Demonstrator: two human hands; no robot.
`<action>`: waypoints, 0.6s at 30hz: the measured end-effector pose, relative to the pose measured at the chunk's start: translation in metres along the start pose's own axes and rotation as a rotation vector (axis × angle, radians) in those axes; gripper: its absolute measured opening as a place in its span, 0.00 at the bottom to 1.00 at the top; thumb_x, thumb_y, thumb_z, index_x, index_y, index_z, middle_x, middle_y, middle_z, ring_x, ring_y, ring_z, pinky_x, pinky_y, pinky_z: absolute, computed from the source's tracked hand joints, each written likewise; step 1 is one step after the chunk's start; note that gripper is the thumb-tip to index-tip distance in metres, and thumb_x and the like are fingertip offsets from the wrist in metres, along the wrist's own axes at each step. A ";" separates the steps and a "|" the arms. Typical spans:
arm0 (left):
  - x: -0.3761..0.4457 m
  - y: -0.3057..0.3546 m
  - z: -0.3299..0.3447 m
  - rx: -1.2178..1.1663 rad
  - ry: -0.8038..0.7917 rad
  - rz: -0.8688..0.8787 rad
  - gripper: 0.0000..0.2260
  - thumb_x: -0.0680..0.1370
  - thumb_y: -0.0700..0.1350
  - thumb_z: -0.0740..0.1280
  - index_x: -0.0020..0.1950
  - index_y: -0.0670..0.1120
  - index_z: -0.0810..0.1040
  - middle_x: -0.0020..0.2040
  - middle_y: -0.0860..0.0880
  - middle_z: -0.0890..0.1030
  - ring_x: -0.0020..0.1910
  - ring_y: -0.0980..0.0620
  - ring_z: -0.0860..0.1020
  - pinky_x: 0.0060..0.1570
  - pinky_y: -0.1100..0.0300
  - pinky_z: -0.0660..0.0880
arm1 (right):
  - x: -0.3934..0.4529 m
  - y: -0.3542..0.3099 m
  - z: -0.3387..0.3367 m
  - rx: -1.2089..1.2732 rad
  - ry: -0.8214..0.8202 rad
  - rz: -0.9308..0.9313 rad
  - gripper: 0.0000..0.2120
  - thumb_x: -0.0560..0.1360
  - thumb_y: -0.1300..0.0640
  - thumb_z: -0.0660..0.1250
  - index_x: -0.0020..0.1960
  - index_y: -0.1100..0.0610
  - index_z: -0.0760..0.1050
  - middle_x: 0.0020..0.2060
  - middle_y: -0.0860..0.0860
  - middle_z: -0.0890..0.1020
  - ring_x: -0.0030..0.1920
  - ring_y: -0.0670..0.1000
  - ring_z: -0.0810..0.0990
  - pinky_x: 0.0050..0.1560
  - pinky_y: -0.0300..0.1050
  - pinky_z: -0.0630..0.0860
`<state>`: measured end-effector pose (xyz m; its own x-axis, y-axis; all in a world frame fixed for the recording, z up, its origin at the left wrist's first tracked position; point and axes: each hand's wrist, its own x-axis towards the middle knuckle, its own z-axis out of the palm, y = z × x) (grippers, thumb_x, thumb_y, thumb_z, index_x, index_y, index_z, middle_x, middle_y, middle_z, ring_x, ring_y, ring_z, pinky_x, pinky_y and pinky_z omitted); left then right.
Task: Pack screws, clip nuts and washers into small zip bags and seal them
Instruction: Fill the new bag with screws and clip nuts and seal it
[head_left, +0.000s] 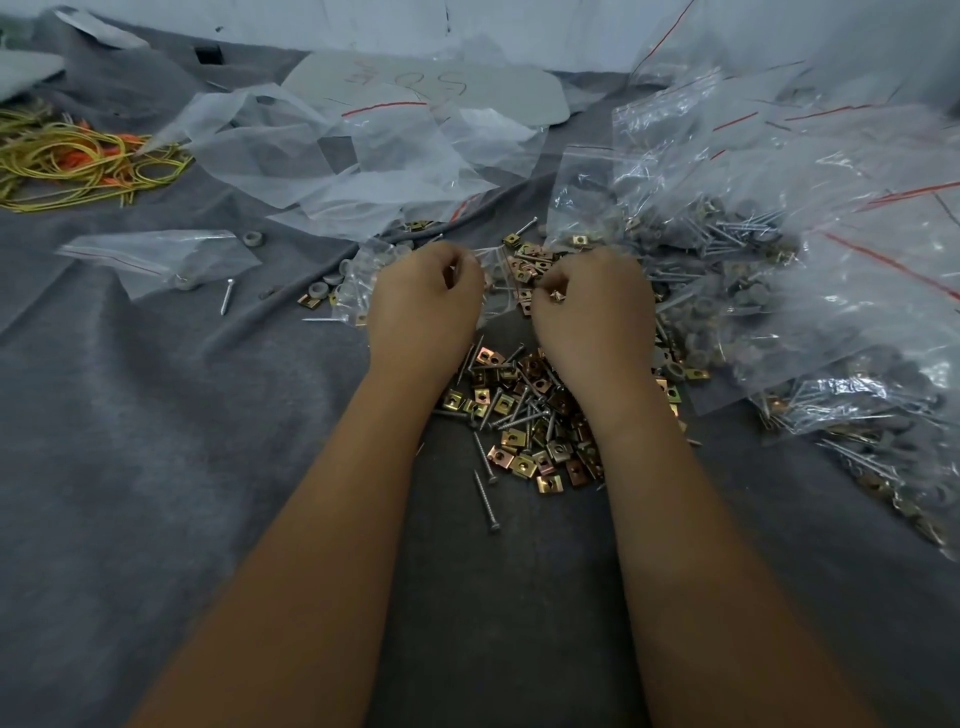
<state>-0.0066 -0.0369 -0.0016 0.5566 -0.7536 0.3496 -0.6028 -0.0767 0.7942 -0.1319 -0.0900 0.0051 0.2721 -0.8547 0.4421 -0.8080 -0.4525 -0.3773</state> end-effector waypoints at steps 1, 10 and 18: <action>0.000 0.000 0.000 -0.008 0.005 -0.004 0.12 0.80 0.47 0.61 0.46 0.44 0.82 0.31 0.47 0.77 0.32 0.46 0.76 0.35 0.49 0.75 | 0.000 -0.001 0.002 -0.100 -0.024 -0.021 0.10 0.76 0.51 0.66 0.51 0.54 0.83 0.51 0.54 0.81 0.57 0.56 0.74 0.57 0.51 0.72; -0.001 0.000 0.000 0.046 0.029 -0.026 0.12 0.80 0.49 0.61 0.45 0.46 0.82 0.30 0.50 0.76 0.28 0.53 0.71 0.30 0.59 0.67 | 0.001 -0.008 0.008 -0.202 -0.059 -0.024 0.10 0.74 0.50 0.67 0.48 0.55 0.82 0.48 0.54 0.80 0.54 0.57 0.74 0.55 0.51 0.70; 0.000 0.001 0.000 0.101 0.027 0.008 0.12 0.81 0.48 0.61 0.42 0.47 0.80 0.30 0.50 0.76 0.29 0.52 0.73 0.32 0.57 0.70 | 0.000 -0.019 -0.004 0.509 -0.013 0.080 0.03 0.74 0.54 0.70 0.44 0.52 0.82 0.42 0.47 0.81 0.45 0.46 0.78 0.47 0.41 0.76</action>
<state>-0.0072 -0.0366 -0.0004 0.5658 -0.7366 0.3706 -0.6615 -0.1372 0.7373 -0.1184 -0.0809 0.0154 0.2291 -0.8933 0.3868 -0.4709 -0.4495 -0.7591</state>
